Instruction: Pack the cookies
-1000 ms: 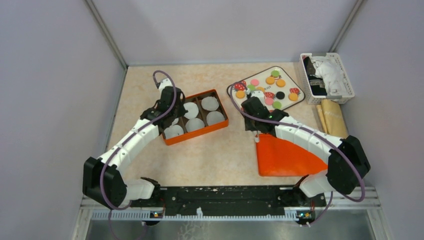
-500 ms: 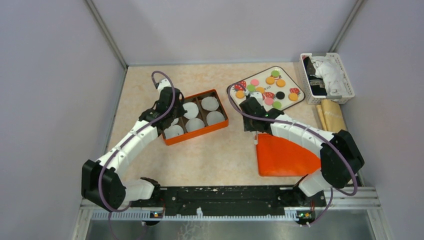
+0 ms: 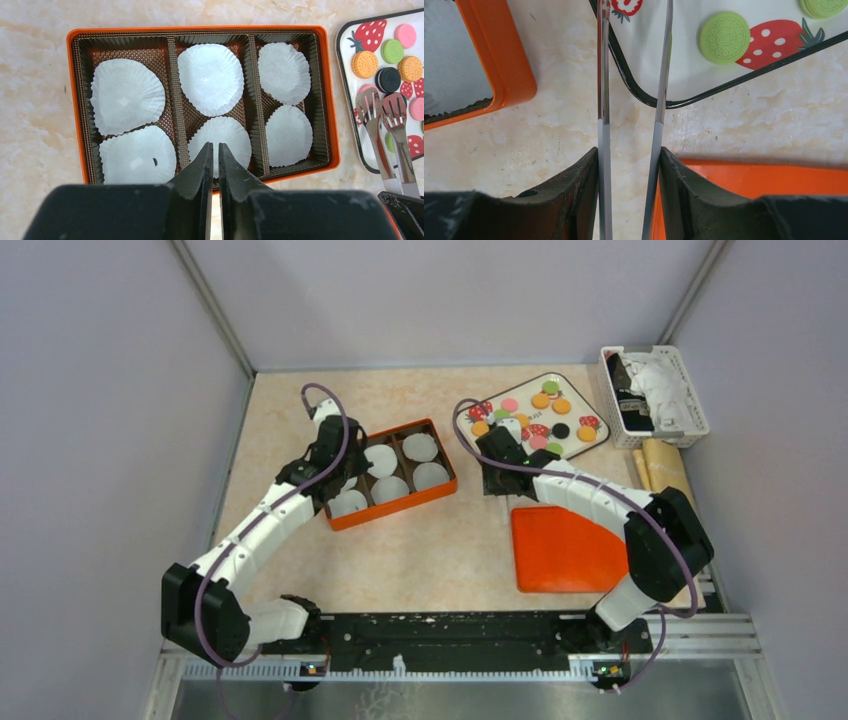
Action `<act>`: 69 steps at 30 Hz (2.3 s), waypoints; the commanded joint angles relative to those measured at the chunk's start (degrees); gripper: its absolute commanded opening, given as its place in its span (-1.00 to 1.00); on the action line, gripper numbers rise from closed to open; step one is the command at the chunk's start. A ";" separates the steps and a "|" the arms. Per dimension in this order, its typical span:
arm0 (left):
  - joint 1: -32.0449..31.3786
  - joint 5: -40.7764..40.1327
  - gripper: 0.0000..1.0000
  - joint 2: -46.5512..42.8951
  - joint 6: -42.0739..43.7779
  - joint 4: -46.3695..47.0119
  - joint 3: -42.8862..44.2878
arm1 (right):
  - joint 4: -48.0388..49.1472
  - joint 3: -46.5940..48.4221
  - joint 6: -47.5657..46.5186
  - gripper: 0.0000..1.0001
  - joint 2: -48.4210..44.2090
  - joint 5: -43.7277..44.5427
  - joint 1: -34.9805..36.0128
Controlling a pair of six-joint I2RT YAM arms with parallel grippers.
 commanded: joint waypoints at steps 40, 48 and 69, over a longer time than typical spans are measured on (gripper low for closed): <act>0.96 -6.13 -0.53 -10.62 0.17 -1.47 -0.68 | -1.23 26.79 -7.77 -1.00 7.59 -4.88 10.68; 1.05 -6.77 -0.48 -10.91 0.39 -1.21 -1.23 | -0.72 26.52 -7.30 -1.00 10.97 -5.35 10.90; 1.11 -6.23 -0.42 -10.44 0.51 -1.08 -1.63 | -2.18 27.15 -7.30 -0.13 11.19 -3.52 10.89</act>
